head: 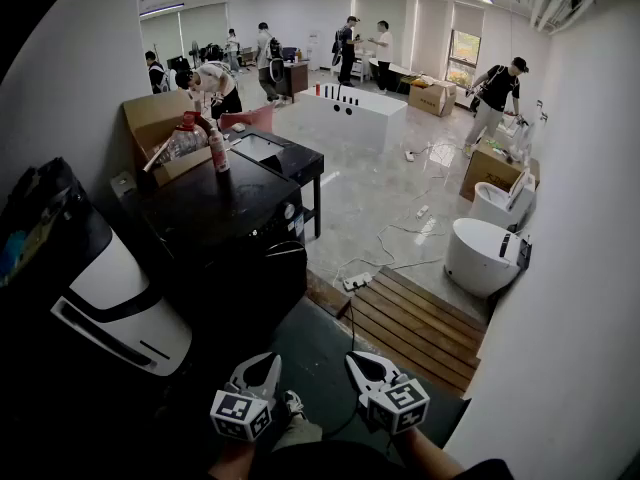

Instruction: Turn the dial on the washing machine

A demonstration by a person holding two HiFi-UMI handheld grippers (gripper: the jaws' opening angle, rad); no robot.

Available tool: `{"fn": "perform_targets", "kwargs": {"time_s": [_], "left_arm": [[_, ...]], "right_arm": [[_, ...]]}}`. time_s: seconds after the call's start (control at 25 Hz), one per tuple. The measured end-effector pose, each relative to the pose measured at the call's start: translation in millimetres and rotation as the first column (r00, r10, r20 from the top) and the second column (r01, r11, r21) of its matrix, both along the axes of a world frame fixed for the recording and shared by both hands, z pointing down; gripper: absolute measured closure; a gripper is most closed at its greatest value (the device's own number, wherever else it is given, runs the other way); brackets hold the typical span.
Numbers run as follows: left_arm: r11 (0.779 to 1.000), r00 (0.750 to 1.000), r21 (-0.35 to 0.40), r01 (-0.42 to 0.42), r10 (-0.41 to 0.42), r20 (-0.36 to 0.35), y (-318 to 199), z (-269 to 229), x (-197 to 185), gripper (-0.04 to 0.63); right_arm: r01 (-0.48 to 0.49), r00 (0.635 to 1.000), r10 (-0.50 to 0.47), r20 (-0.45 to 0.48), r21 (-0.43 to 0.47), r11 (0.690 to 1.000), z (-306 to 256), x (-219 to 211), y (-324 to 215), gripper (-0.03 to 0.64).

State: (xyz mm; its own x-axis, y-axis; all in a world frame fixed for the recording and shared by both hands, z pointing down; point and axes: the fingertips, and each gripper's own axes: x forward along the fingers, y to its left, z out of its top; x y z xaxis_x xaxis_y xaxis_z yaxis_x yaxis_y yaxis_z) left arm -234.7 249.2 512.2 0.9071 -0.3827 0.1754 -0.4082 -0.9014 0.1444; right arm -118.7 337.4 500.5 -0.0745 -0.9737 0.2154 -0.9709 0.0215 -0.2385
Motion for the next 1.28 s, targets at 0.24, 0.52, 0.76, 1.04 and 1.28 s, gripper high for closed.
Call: {"fn": "perform_targets", "kwargs": {"time_s": [0.24,0.52,0.76,1.04,1.28], "left_arm": [[1.0,1.0,0.004,0.002,-0.002,-0.022,-14,4,5,0.584],[0.998,0.997,-0.041,-0.043,0.04,-0.059,-49,10,31,0.494],[0.992,0.994,-0.092,-0.085,0.078,-0.072,-107,1,69,0.408],[0.99,0.991,-0.073,-0.124,0.12,-0.062,-184,-11,96,0.405],[0.987,0.99,-0.088,-0.134,0.13,-0.052,-236,-6,111,0.405]], "right_arm": [[-0.011,1.0,0.011,0.016,0.006,1.0,2,15,-10,0.617],[-0.011,0.998,0.007,0.064,0.061,0.998,-4,36,-53,0.53],[-0.015,0.999,0.013,0.047,0.043,0.999,-9,60,-118,0.382],[-0.051,0.997,0.048,0.061,0.051,0.997,-17,86,-200,0.37],[-0.069,0.995,0.067,0.069,0.03,0.997,-12,101,-245,0.37]]}}
